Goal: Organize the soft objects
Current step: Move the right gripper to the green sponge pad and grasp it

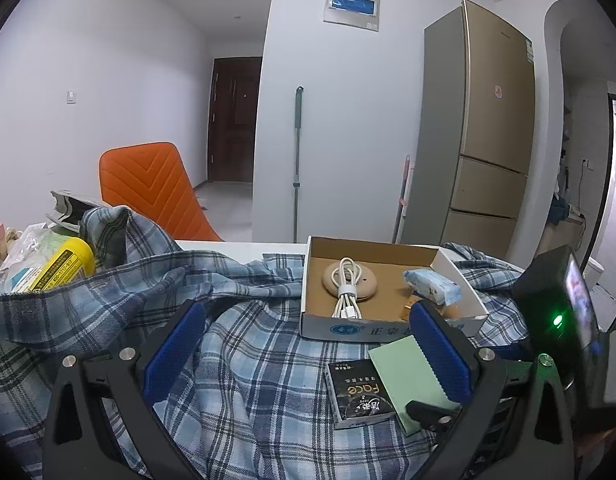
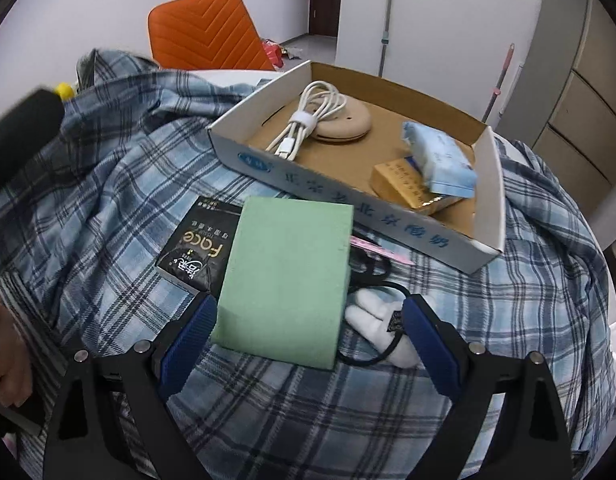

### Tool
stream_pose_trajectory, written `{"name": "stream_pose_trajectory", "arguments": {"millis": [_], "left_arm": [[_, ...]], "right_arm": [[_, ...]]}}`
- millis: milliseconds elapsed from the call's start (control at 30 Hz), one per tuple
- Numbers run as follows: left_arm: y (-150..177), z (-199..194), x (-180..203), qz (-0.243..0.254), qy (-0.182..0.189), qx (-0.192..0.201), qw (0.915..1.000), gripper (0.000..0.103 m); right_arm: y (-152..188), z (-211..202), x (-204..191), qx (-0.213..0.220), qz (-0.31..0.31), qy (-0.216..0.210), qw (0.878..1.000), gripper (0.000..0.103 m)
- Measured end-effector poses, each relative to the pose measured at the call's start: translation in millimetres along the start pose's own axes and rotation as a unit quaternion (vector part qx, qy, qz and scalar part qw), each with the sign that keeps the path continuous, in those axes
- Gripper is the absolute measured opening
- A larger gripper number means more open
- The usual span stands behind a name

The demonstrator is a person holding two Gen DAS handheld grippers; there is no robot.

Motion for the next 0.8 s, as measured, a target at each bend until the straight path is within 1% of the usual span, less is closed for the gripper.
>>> {"name": "stream_pose_trajectory", "arguments": {"millis": [267,333,400,433,600,800], "left_arm": [[-1,0,-2,-0.004,-0.001,0.004,1.0,0.103],[-1,0,-2,-0.006,-0.001,0.004,1.0,0.103],[-1,-1,-3,-0.007,-0.002,0.004,1.0,0.103],[-1,-1,-2,-0.007,-0.001,0.004,1.0,0.103],[0,0,-2,-0.006,0.0,0.003,1.0,0.103],[1,-3,1,0.0,0.002,0.003,1.0,0.103]], "right_arm": [[0,10,-15,0.008,-0.047,0.02,0.999,0.093],[1,14,-17,0.007,-0.054,0.022,0.998,0.084],[4,19,-18,0.0,-0.05,0.016,0.999,0.079],[6,22,-19,-0.005,-0.051,0.015,0.999,0.074],[7,19,-17,-0.004,-0.045,0.012,0.999,0.072],[4,-1,-2,0.011,-0.046,0.012,0.999,0.071]]}}
Point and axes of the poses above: each gripper's, at about its wrist camera, not at the fingertips, and z roughly the way its jaws point, x to its right, y to its underside, the point moved 10 cm from there along z, roughly the way its jaws point, and after that the axes turned 10 degrees about x, right-handed, at the moved point
